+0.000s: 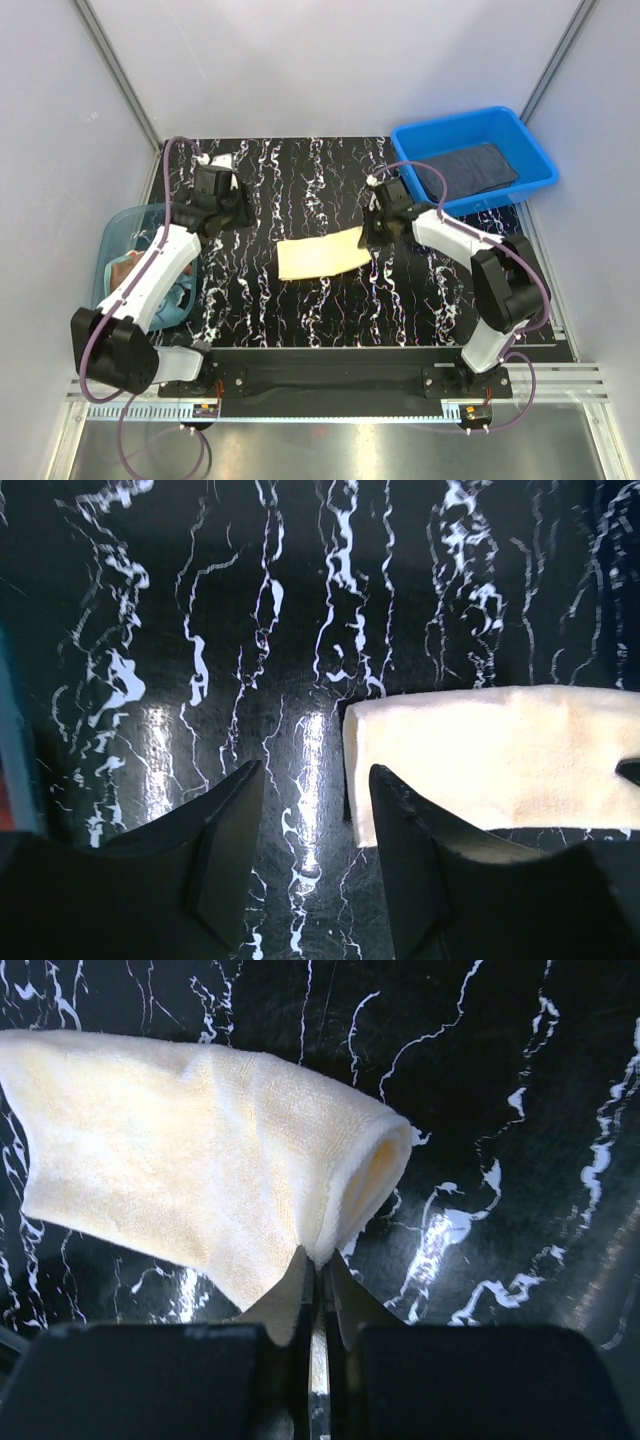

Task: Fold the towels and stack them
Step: Neatly place the folded towel into the bin

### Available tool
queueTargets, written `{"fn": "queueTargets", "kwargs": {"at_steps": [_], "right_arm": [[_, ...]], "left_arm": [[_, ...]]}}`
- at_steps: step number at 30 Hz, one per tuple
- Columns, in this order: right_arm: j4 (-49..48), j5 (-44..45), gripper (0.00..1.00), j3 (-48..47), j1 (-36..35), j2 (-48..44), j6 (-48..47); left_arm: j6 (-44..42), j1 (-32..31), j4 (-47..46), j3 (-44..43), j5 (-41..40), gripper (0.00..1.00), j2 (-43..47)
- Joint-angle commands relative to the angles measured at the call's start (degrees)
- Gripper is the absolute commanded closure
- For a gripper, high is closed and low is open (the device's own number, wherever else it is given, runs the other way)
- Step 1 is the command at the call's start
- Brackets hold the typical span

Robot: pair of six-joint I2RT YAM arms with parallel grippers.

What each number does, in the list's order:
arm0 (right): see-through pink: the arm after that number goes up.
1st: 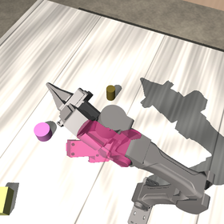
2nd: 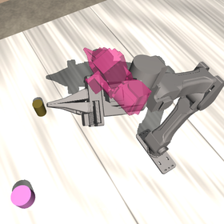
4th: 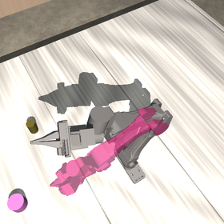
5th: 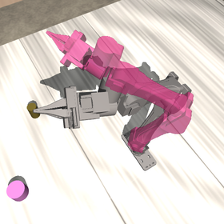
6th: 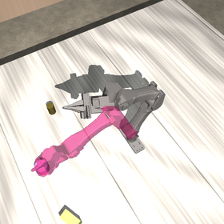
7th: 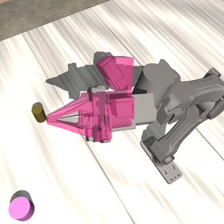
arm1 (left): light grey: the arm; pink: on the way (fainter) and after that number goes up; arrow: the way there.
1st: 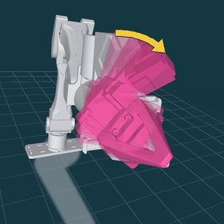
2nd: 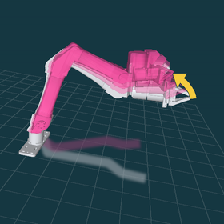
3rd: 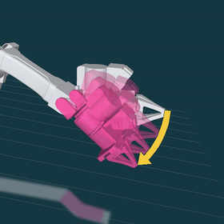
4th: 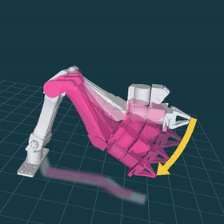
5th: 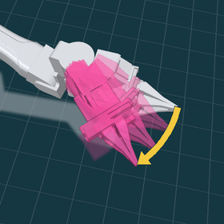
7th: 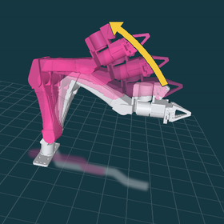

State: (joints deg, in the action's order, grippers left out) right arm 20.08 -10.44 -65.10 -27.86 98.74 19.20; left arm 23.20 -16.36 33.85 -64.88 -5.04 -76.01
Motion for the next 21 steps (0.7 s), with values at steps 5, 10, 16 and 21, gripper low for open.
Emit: {"fn": "queueTargets", "kwargs": {"at_steps": [5, 10, 16, 21], "right_arm": [[13.0, 7.9, 1.00, -13.6, -0.4, 0.0, -11.6], [21.1, 8.0, 1.00, -25.3, 3.9, 4.0, -18.5], [26.9, 6.0, 1.00, -37.0, 11.9, 7.9, -26.0], [33.8, 7.0, 1.00, -48.6, 16.0, 14.9, -31.2]], "left_arm": [[-5.2, 0.1, 3.0, -0.6, -0.6, 0.48, 0.9], [-6.2, 0.1, 2.8, -0.4, 0.7, 0.47, 1.7], [-6.8, 0.2, 1.0, 1.0, 3.5, 0.47, 1.5], [-7.3, 0.2, 0.8, 0.2, 6.4, 0.47, -0.4]]}}
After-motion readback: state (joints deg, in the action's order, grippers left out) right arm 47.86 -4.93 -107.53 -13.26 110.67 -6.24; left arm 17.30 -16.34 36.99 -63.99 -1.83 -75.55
